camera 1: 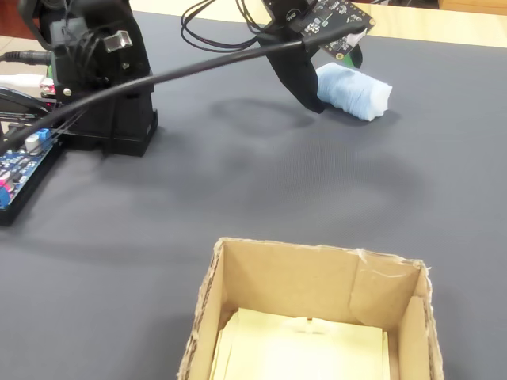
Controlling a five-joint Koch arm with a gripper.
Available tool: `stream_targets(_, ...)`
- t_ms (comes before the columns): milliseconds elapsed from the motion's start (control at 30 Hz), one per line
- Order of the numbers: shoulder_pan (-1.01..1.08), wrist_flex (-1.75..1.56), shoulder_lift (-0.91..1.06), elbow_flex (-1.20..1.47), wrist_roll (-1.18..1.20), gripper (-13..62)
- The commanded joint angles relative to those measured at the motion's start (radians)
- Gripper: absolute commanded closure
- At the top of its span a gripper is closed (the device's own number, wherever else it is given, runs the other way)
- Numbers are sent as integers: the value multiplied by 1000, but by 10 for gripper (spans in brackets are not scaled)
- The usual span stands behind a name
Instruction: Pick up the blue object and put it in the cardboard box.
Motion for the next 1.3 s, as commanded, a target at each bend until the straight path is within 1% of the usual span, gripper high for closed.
stream_targets(0, -20, -2, -12, -91, 104, 163)
stream_targets(233, -38, -2, -101, -115, 124, 168)
stream_targets(333, -40, -6, -110, -115, 130, 274)
stream_targets(367, -48, -17, -106, -118, 124, 337)
stream_targets(400, -52, -38, -101, -117, 112, 378)
stream_targets(467, -58, -94, -94, -112, 78, 437)
stream_targets(633, -55, -129, -55, -78, 66, 444)
stream_targets(800, -40, -155, 51, -41, 44, 444)
stream_targets(1067, 26, -207, 233, -3, -133, 443)
stream_targets(1200, 103, -276, 327, 77, -198, 443)
stream_targets(1267, 147, -310, 410, 130, -229, 443)
